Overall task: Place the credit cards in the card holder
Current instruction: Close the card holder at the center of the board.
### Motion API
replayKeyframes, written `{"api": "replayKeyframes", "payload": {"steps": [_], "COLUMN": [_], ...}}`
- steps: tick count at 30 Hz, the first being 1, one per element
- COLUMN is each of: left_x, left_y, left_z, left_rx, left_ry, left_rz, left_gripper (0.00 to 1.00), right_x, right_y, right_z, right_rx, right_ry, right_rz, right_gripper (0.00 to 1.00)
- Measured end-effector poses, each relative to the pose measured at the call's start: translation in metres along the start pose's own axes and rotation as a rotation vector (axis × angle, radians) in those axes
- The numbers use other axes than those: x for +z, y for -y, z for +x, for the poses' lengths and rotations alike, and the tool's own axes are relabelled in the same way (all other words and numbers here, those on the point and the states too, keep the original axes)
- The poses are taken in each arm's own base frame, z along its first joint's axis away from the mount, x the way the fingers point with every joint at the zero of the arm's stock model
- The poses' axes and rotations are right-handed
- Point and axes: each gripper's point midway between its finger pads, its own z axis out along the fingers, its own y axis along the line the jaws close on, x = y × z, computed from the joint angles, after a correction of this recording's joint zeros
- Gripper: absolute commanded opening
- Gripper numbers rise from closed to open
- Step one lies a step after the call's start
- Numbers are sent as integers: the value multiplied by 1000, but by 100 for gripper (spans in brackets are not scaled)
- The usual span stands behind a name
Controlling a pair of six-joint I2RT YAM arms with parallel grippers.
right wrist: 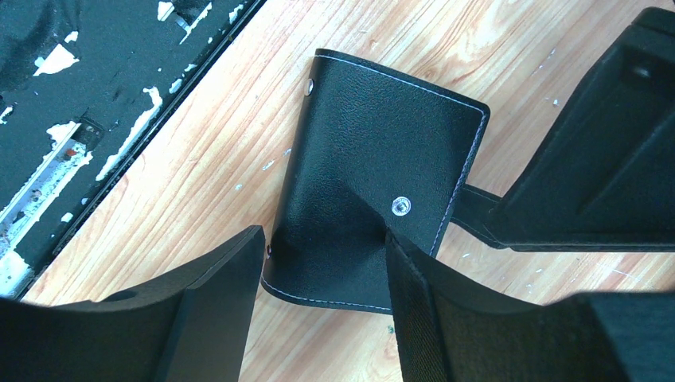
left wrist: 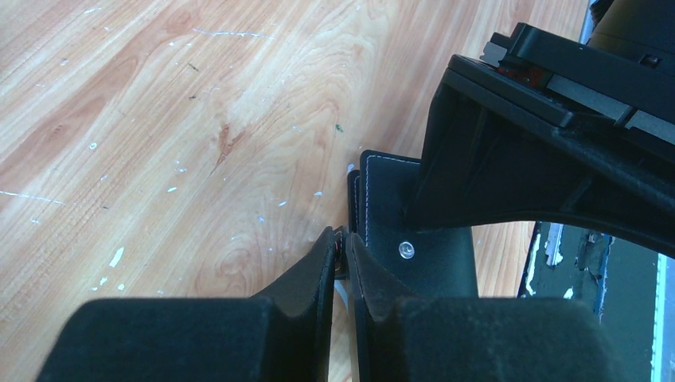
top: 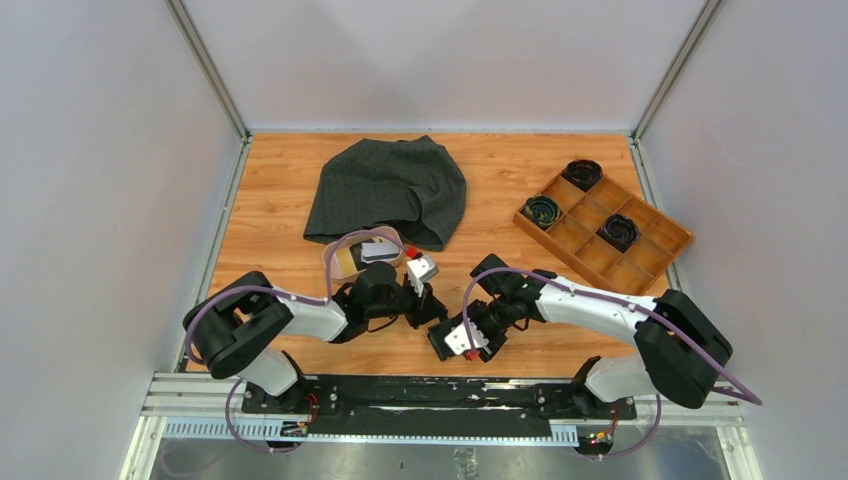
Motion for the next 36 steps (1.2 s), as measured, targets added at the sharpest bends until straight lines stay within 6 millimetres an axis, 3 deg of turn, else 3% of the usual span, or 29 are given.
{"api": "replayKeyframes", "payload": {"steps": [5, 8, 25, 36], "left_x": [0, 0, 0, -1], "left_y": [-1, 0, 9, 13], "left_z": [-1, 0, 0, -3], "left_rx": [-6, -12, -72, -109], "left_ry": [-1, -8, -23, -17], "left_rz": [1, 4, 49, 53], "left_gripper": [10, 0, 0, 0], "right_x": [0, 0, -6, -10], "right_y": [0, 0, 1, 2], "right_z": [0, 0, 3, 6], "right_rx": [0, 1, 28, 43], "right_ry": [0, 0, -25, -45], "right_rz": [0, 0, 19, 31], "right_gripper": [61, 61, 69, 63]}}
